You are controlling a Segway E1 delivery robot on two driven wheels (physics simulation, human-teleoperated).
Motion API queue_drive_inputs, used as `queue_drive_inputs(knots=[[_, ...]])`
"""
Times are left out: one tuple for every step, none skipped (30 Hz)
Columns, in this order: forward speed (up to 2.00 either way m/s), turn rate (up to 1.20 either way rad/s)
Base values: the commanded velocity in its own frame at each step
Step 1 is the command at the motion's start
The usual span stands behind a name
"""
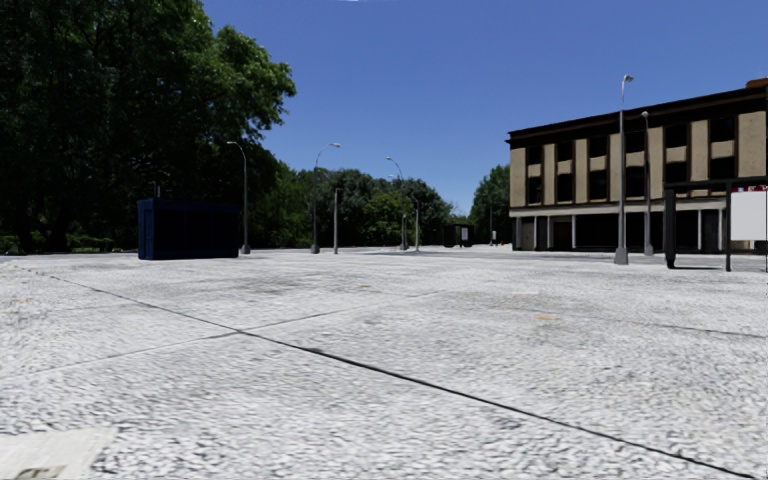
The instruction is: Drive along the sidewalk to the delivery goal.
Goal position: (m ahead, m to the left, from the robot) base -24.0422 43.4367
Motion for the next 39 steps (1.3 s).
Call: queue_drive_inputs(knots=[[1.36,0.85],[1.36,0.85],[1.36,0.85],[1.36,0.85],[1.36,0.85],[1.36,0.85],[1.36,0.85],[1.36,0.85],[1.36,0.85],[1.36,0.85],[1.36,0.85],[1.36,0.85],[1.37,0.85],[1.37,0.85],[1.37,0.85],[1.39,0.85],[1.42,0.85],[1.43,0.85],[1.43,0.85],[1.44,0.85],[1.44,0.85],[1.44,0.85],[1.44,0.79],[1.45,0.70],[1.46,0.64],[1.46,0.64],[1.46,0.62],[1.46,0.62],[1.47,0.61],[1.47,0.61],[1.47,0.61],[1.47,0.61],[1.47,0.57],[1.47,0.57],[1.47,0.52],[1.48,0.50],[1.48,0.50],[1.49,0.50],[1.49,0.50]])
